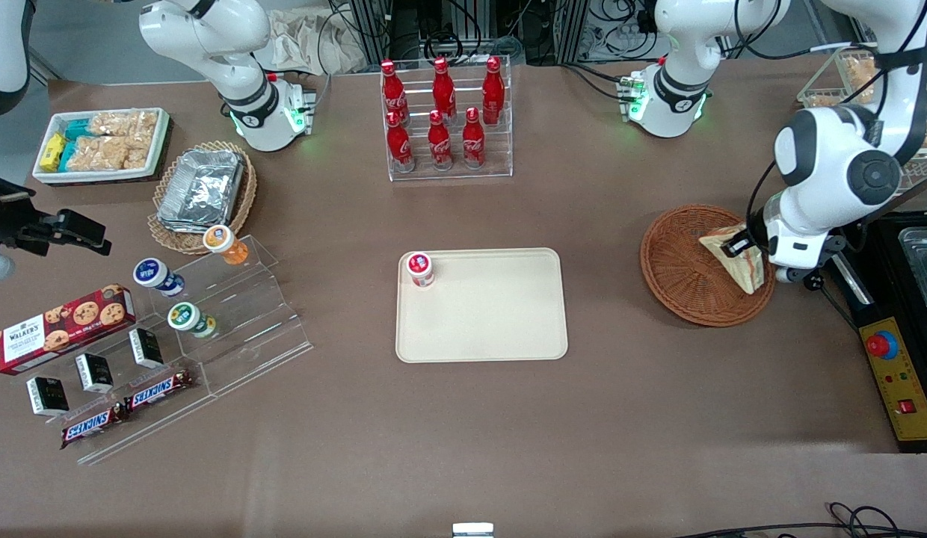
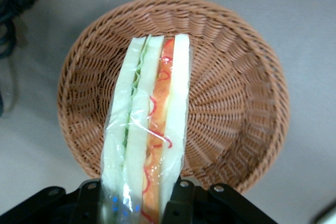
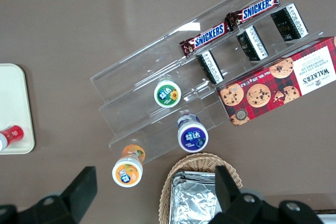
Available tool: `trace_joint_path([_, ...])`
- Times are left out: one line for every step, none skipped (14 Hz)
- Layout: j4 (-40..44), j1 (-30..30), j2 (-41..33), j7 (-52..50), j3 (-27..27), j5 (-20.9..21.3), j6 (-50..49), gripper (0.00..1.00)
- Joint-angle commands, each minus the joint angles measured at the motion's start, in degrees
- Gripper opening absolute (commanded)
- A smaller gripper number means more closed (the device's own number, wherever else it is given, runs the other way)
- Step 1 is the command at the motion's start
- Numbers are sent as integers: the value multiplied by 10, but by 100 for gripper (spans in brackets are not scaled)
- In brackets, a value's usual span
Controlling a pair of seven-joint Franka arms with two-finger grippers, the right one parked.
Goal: Place sandwich from basket to tray
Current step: 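Lower the left gripper and close it on the sandwich, then lift the sandwich and carry it over the cream tray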
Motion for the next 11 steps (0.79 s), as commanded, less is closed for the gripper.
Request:
trace_joint_path([54, -3, -22, 51, 0, 7, -74, 40])
trace_joint_path([77, -3, -24, 64, 0, 7, -99, 40])
trace_joint_path([101, -4, -24, 74, -2, 7, -120, 40])
trace_joint_path([120, -5, -24, 84, -7, 7, -134, 40])
trace_joint_path([136, -5, -23, 93, -17, 7, -143, 40])
trace_joint_path([150, -5, -20, 95, -32, 7, -149, 40])
trace_joint_path([159, -5, -17, 96, -47, 7, -149, 40])
trace_joint_path([171, -5, -11, 94, -67, 7, -149, 40])
trace_joint_path([179, -5, -2, 86, -92, 7, -149, 40])
trace_joint_path([187, -5, 8, 84, -116, 7, -149, 40])
trace_joint_path([196, -5, 20, 80, -134, 6, -148, 40])
